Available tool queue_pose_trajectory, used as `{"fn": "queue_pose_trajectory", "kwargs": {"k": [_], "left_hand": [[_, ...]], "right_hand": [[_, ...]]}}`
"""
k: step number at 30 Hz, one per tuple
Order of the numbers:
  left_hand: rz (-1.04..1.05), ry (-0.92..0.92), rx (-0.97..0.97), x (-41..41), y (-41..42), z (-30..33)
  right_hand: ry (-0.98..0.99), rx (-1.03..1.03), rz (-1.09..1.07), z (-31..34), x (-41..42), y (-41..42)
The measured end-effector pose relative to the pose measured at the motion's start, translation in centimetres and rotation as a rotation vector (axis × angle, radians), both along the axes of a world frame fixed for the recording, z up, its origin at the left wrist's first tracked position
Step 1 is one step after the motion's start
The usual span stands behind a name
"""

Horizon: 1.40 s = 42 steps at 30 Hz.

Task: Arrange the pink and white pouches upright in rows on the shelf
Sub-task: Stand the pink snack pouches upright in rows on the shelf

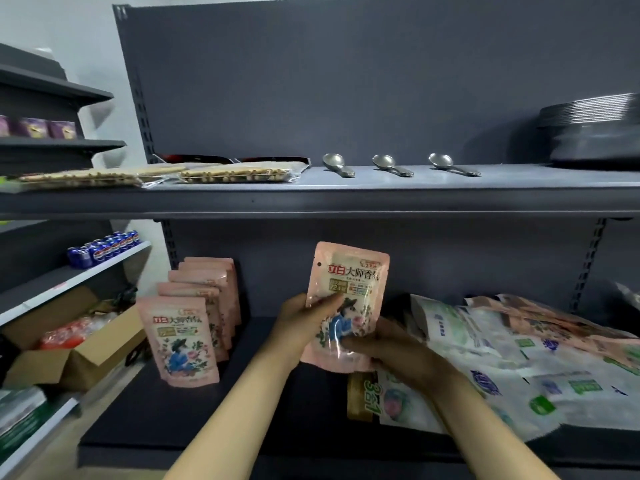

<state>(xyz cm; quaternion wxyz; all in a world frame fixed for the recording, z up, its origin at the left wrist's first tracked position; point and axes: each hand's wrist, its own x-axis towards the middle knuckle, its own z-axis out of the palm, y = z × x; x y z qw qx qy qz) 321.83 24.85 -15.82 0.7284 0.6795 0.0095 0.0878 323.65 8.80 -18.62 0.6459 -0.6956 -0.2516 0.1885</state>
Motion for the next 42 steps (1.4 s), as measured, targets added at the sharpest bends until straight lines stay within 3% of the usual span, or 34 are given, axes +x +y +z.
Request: {"fn": "queue_pose_trajectory", "kwargs": {"k": [5,10,14,29,42], "left_hand": [[0.004,0.008,0.03,-1.8,3.5,-0.1],[-0.127,0.079,0.398,-3.9,7.7,-0.4],[-0.088,0.153,0.573,-5.0,11.5,-1.8],[0.006,0.214,0.602,-8.4,21.9,-7.0],[-0.004,0.208,0.525,-8.6,25.2,-8.7]], "right_hand": [[-0.1,-0.021,-0.078,-0.2,-0.6,3.9],[-0.155,-0.03,-0.113,-0.5,-1.6,7.7],[-0.165,-0.09,-0.088,-1.1,-2.2,10.8],[-0.069,-0.239,0.059,-5.2,-4.5,20.2],[-0.082,-0.368,-0.062,-6.2,-5.7,23.7]]}}
